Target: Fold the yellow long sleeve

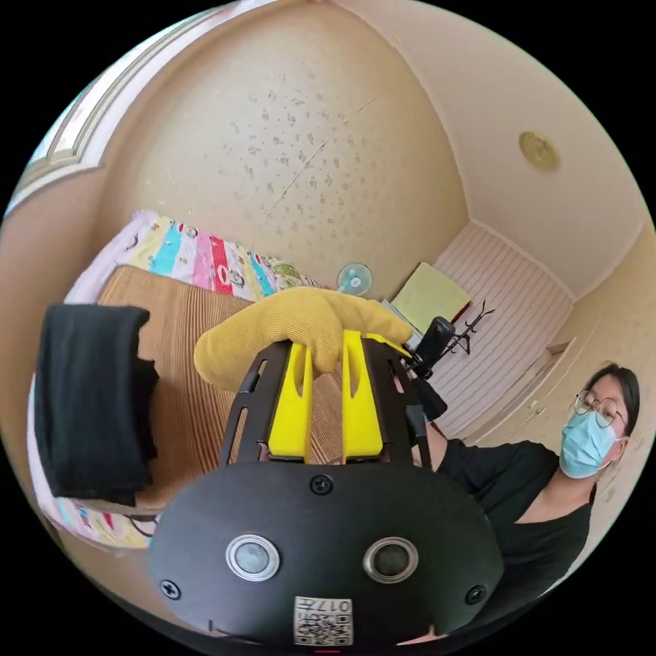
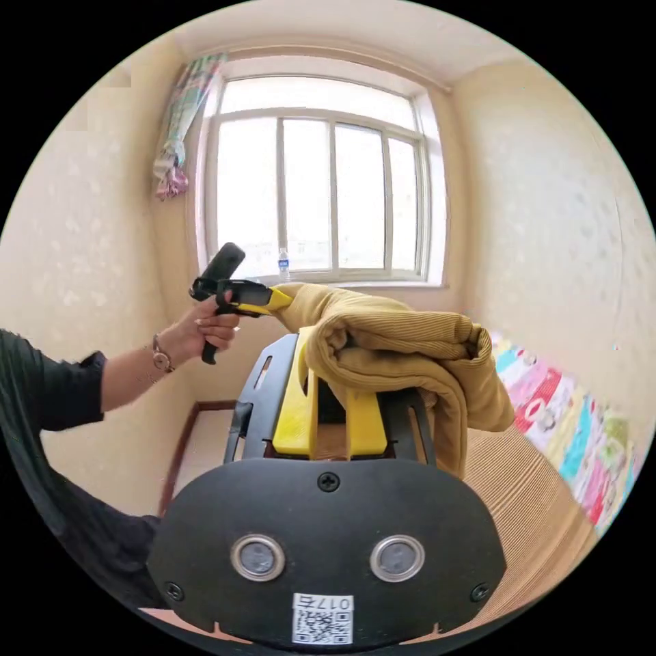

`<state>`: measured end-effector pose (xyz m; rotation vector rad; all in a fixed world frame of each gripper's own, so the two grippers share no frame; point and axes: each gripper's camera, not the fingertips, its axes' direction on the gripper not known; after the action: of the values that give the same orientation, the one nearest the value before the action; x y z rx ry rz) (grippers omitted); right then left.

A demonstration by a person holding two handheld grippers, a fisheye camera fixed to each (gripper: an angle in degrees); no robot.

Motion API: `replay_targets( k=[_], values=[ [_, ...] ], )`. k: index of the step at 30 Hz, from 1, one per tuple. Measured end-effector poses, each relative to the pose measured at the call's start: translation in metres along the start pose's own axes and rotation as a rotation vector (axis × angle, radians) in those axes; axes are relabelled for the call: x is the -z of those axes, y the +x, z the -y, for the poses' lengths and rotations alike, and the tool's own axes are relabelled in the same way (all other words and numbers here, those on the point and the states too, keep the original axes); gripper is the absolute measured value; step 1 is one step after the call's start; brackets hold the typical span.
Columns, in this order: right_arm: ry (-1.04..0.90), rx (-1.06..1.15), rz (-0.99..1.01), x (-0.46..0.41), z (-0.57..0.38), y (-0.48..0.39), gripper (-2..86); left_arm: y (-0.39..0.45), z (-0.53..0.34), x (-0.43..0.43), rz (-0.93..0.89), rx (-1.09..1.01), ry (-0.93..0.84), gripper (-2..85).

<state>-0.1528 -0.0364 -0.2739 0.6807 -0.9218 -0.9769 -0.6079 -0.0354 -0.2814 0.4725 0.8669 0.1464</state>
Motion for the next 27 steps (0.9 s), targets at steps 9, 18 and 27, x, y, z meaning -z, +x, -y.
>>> replay_targets(
  k=[9,18,27],
  values=[
    [-0.175,-0.323,0.27,-0.239,-0.013,-0.07,5.6,-0.143,-0.11,0.096,0.305,0.338,-0.061,8.6],
    [-0.463,-0.122,0.357,-0.278,-0.082,-0.131,8.7,-0.168,-0.254,0.111,0.29,0.513,0.045,11.6],
    [-0.458,-0.228,0.293,-0.15,-0.143,-0.109,10.4,-0.045,-0.329,0.11,0.504,0.482,0.299,8.9]
  ],
)
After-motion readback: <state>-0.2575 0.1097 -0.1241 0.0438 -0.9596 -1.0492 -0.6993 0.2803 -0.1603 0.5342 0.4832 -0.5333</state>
